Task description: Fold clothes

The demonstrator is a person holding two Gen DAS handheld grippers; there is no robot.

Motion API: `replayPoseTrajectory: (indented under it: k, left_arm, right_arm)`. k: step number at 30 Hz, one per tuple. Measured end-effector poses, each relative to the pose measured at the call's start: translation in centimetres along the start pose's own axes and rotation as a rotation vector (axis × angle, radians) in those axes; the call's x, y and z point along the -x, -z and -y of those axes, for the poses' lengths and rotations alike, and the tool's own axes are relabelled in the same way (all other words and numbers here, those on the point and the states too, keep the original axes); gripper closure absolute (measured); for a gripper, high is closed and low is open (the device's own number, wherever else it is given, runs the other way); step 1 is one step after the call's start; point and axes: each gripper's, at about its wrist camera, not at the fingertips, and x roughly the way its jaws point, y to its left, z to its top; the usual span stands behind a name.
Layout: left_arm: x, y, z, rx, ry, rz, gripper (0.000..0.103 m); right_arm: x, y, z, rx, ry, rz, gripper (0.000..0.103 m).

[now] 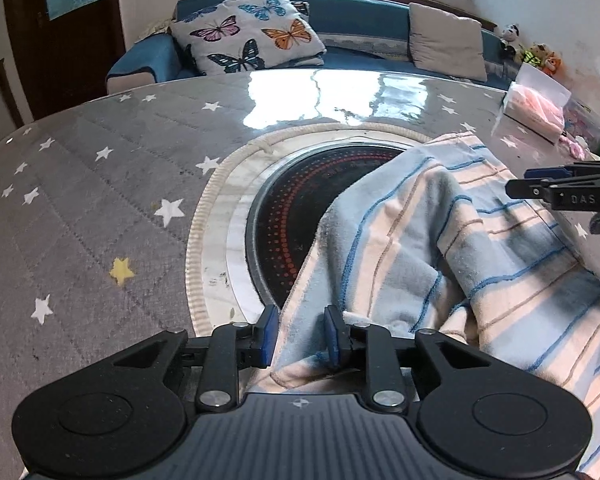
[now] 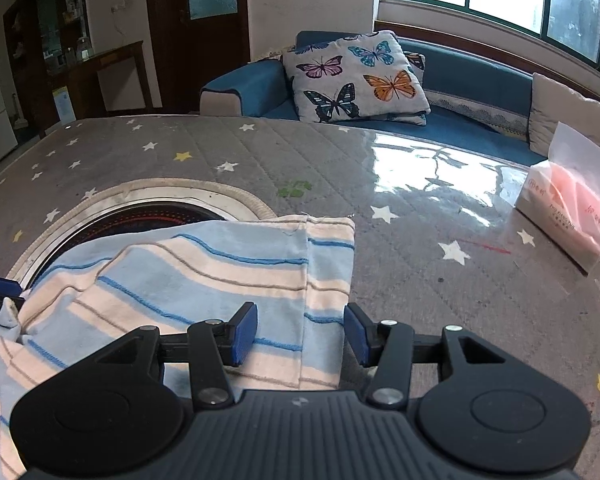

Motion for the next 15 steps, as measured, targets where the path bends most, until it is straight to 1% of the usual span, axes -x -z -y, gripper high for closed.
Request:
replayPoseTrajectory:
  k: [1,2,3,4,5,7,11,13,15]
  left_arm:
    - [0.0,0.0,0.0,-0.006,-0.002,0.002,0.079]
    - [0.0,0.1,0.0,-0.01,-0.006,0.005,0.084]
    - [0.1,0.2,-0.1,-0.014,-0.013,0.008,0.087]
    - [0.2,0.2,-0.1,-0.02,-0.015,0.012,0.099]
    - [0.2,0.2,-0.2,-0.018,0.002,0.011,0.1]
    - [0.3,0.1,0.0,-0.026,-0.007,0.013,0.1]
    - [0.7,-0.5,0.4,-0.055,-0.032,0.043,0.101]
    - [1.0,-1.2,0.4,-0.071,-0.056,0.067,0.101]
    - [1.5,-2.2,0.4,-0.101,-0.09,0.11,0.101]
  right_arm:
    - [-0.1,0.0,0.0,-0.001,0.002,-0.001,0.054]
    - [-0.2,0.0,0.1,-0.003,0.002,-0.003,0.054]
    - [-0.3,0.0,0.1,-0.004,0.001,-0.004,0.054]
    - [-0.4,0.1,0.2,-0.005,0.001,-0.004,0.054]
    - [-0.5,0.1,0.2,-0.005,0.001,-0.006,0.054]
    - [-0.6,0.1,0.2,-0.005,0.003,-0.007,0.054]
    - [-0.6,0.0,0.2,-0.007,0.001,-0.007,0.054]
    - [-0.8,-0.1,0.3,-0.003,0.001,-0.009,0.054]
    - [-1.0,-0.2,0.4,-0.004,0.007,-0.009,0.054]
